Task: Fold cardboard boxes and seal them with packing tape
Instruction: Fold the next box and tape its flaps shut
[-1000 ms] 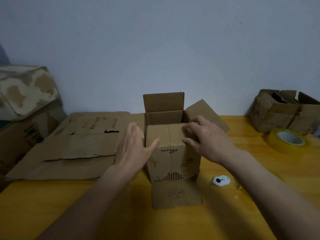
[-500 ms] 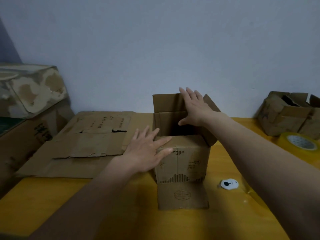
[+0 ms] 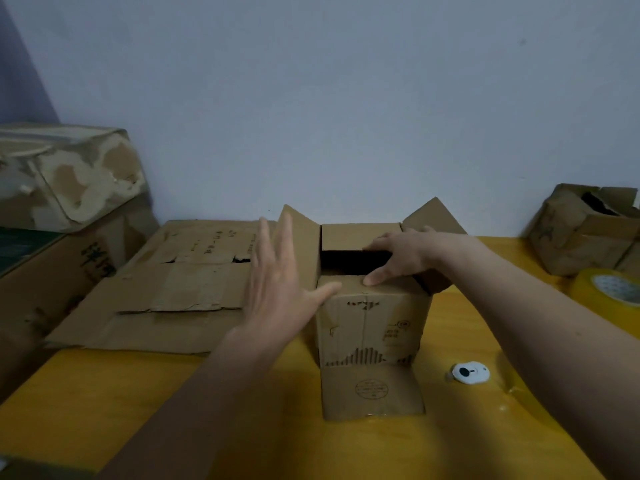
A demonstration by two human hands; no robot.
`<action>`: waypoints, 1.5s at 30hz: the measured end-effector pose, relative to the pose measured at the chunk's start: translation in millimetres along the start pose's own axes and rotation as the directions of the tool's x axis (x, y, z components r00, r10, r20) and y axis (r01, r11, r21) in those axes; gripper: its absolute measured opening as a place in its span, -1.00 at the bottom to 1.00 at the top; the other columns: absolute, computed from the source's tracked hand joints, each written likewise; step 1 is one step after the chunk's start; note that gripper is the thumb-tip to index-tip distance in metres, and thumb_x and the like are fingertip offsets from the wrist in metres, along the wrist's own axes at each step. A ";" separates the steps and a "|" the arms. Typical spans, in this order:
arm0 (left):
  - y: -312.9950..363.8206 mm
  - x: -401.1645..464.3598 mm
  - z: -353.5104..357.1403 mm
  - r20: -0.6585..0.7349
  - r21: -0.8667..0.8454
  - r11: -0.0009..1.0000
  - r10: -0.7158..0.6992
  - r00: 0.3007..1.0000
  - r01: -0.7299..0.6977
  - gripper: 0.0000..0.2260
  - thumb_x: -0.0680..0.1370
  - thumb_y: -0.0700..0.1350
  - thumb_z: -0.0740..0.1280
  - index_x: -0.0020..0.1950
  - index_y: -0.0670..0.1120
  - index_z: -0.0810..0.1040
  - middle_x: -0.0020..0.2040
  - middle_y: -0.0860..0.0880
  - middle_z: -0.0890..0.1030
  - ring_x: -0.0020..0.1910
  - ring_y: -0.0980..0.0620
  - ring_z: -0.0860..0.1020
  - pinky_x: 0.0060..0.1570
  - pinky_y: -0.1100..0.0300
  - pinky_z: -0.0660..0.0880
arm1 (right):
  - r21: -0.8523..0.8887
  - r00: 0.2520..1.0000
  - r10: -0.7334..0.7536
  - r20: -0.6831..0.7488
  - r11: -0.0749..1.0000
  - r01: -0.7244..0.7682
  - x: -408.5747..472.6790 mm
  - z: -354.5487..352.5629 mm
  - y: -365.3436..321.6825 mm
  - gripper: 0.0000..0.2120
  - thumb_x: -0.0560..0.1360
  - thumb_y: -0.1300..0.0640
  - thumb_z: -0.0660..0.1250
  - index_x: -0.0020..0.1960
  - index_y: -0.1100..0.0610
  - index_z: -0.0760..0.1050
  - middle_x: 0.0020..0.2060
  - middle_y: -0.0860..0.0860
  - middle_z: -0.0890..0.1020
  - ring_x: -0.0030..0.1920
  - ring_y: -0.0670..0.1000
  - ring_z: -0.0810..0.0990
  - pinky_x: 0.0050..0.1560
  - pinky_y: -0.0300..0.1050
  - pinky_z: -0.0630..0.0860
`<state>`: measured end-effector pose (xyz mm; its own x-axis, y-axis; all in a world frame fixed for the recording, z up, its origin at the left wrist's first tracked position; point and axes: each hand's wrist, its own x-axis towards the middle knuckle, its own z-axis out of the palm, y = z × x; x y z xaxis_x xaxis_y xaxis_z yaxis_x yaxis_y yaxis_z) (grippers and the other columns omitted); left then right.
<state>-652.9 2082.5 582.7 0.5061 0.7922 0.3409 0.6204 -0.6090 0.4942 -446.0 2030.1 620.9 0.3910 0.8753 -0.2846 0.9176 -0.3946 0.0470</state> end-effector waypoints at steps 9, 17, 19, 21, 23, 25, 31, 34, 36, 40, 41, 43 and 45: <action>15.1 -10.9 26.0 0.335 -0.165 0.968 0.236 0.912 -0.190 0.05 0.40 0.28 0.40 0.50 0.21 -0.40 0.58 0.17 -0.13 0.55 0.13 -0.06 0.51 -0.10 0.07 | 0.057 0.950 0.065 -0.306 0.997 -0.050 -26.4 -1.0 11.9 -0.10 0.39 -0.31 0.36 0.54 -0.10 -0.03 0.55 0.04 -0.02 0.53 0.15 -0.04 0.45 0.28 0.05; 23.1 -11.5 33.9 0.416 0.095 0.987 0.079 0.906 -0.129 -0.19 0.51 0.25 0.31 0.57 0.19 -0.15 0.58 0.00 -0.26 0.56 -0.16 0.01 0.46 -0.10 0.14 | 0.552 0.900 0.248 -0.358 0.834 -0.010 -61.7 -6.0 22.2 -0.58 0.61 -0.09 0.14 0.31 0.20 0.35 0.15 0.07 0.51 0.06 0.12 0.50 -0.07 -0.07 0.39; 29.2 -16.9 33.3 0.393 0.110 0.987 0.064 0.917 -0.116 -0.21 0.52 0.21 0.33 0.57 0.19 -0.12 0.59 -0.02 -0.22 0.51 -0.16 0.17 0.41 -0.07 0.26 | 0.668 0.954 0.124 -0.274 0.738 0.096 -68.3 -1.2 7.5 -0.53 0.60 -0.18 0.08 0.26 0.14 0.47 0.12 0.02 0.54 0.11 0.07 0.51 0.02 -0.07 0.40; 35.7 -25.4 30.5 0.401 0.087 0.987 0.092 0.911 -0.138 -0.20 0.52 0.17 0.36 0.57 0.17 -0.10 0.57 0.01 -0.18 0.46 -0.12 0.24 0.39 -0.03 0.32 | 0.579 0.967 0.093 -0.235 0.813 0.062 -63.7 10.1 2.4 -0.53 0.60 -0.21 0.06 0.10 0.11 0.57 0.04 0.04 0.60 0.03 0.06 0.53 -0.02 -0.07 0.42; 39.7 -36.5 28.4 0.428 0.044 0.978 0.165 0.888 -0.204 -0.19 0.50 0.15 0.40 0.57 0.14 -0.06 0.53 0.06 -0.11 0.42 -0.08 0.27 0.38 0.00 0.35 | 0.500 0.953 0.140 -0.269 0.866 0.014 -57.4 19.3 7.5 -0.60 0.60 -0.15 0.13 0.01 0.12 0.59 -0.01 0.07 0.62 -0.02 0.07 0.52 -0.08 -0.09 0.40; 41.8 -45.0 25.3 0.418 0.022 0.954 0.264 0.869 -0.300 -0.21 0.48 0.12 0.42 0.57 0.10 0.03 0.45 0.09 0.05 0.36 -0.01 0.31 0.35 0.05 0.39 | 0.515 0.939 0.165 -0.302 0.857 0.015 -56.1 24.5 15.8 -0.68 0.59 -0.09 0.20 -0.04 0.11 0.59 -0.03 0.06 0.64 -0.03 0.07 0.54 -0.09 -0.08 0.42; 31.8 -17.7 2.7 0.549 0.090 0.780 0.480 0.685 -0.619 -0.14 0.32 0.32 0.44 0.51 0.32 0.07 0.51 0.18 0.06 0.46 0.13 0.00 0.46 -0.02 0.04 | 0.723 0.958 0.024 -0.287 0.661 0.200 -62.6 34.4 27.6 -0.78 0.57 0.11 0.29 -0.08 0.16 0.68 0.21 -0.01 0.60 0.15 -0.05 0.54 0.09 -0.10 0.42; 23.9 -1.2 11.3 0.679 0.156 0.705 0.432 0.593 -0.692 0.07 0.27 0.36 0.46 0.49 0.33 -0.27 0.55 0.20 -0.30 0.51 0.09 -0.34 0.47 -0.14 -0.32 | 0.792 0.967 -0.040 -0.252 0.565 0.230 -63.5 41.1 30.2 -0.80 0.58 0.15 0.27 -0.04 0.15 0.66 0.27 -0.12 0.55 0.21 -0.15 0.48 0.23 -0.17 0.33; 24.5 1.2 21.1 0.681 0.180 0.686 0.430 0.593 -0.705 0.09 0.26 0.40 0.43 0.46 0.34 -0.35 0.55 0.15 -0.32 0.52 0.05 -0.35 0.49 -0.15 -0.28 | 0.814 0.957 -0.004 -0.290 0.525 0.249 -62.2 48.0 33.9 -0.84 0.57 0.20 0.28 0.07 0.15 0.62 0.29 -0.07 0.53 0.25 -0.12 0.47 0.26 -0.18 0.34; 35.0 -7.0 34.6 0.605 0.261 0.738 0.377 0.701 -0.622 0.07 0.27 0.46 0.37 0.51 0.29 -0.30 0.58 0.07 -0.26 0.55 -0.02 -0.26 0.50 -0.20 -0.18 | 0.770 0.884 0.252 -0.393 0.616 0.167 -62.9 53.4 42.3 -0.62 0.57 0.11 0.29 0.37 0.04 0.37 0.38 0.02 0.38 0.35 0.05 0.36 0.27 -0.07 0.34; 39.7 -10.1 37.8 0.570 0.295 0.761 0.345 0.746 -0.578 0.06 0.27 0.48 0.35 0.53 0.27 -0.27 0.59 0.04 -0.22 0.56 -0.05 -0.22 0.50 -0.22 -0.15 | 0.773 0.869 0.296 -0.396 0.619 0.142 -63.8 54.8 44.3 -0.58 0.57 0.11 0.28 0.41 0.04 0.32 0.40 0.03 0.35 0.36 0.07 0.35 0.27 -0.06 0.34; 55.2 -14.9 47.2 0.485 0.368 0.805 0.261 0.835 -0.465 0.05 0.26 0.53 0.29 0.55 0.22 -0.21 0.60 -0.04 -0.13 0.56 -0.15 -0.12 0.49 -0.25 -0.09 | 0.811 0.874 0.334 -0.354 0.576 0.108 -62.1 59.5 47.2 -0.54 0.58 0.12 0.27 0.45 0.08 0.27 0.41 0.04 0.34 0.37 0.08 0.35 0.30 -0.03 0.36; 79.5 -18.2 60.9 0.413 0.434 0.834 0.152 0.898 -0.341 0.03 0.28 0.57 0.20 0.57 0.15 -0.14 0.59 -0.13 -0.04 0.54 -0.24 -0.04 0.47 -0.28 -0.05 | 0.862 0.906 0.314 -0.284 0.497 0.098 -58.7 64.4 43.7 -0.56 0.59 0.14 0.24 0.45 0.11 0.28 0.34 0.06 0.42 0.31 0.05 0.43 0.27 -0.02 0.43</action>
<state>-576.3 2017.3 567.1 0.7962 0.6028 0.0515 0.6049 -0.7946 -0.0514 -433.3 1943.4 577.9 0.6625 0.7485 0.0291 0.4328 -0.3508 -0.8304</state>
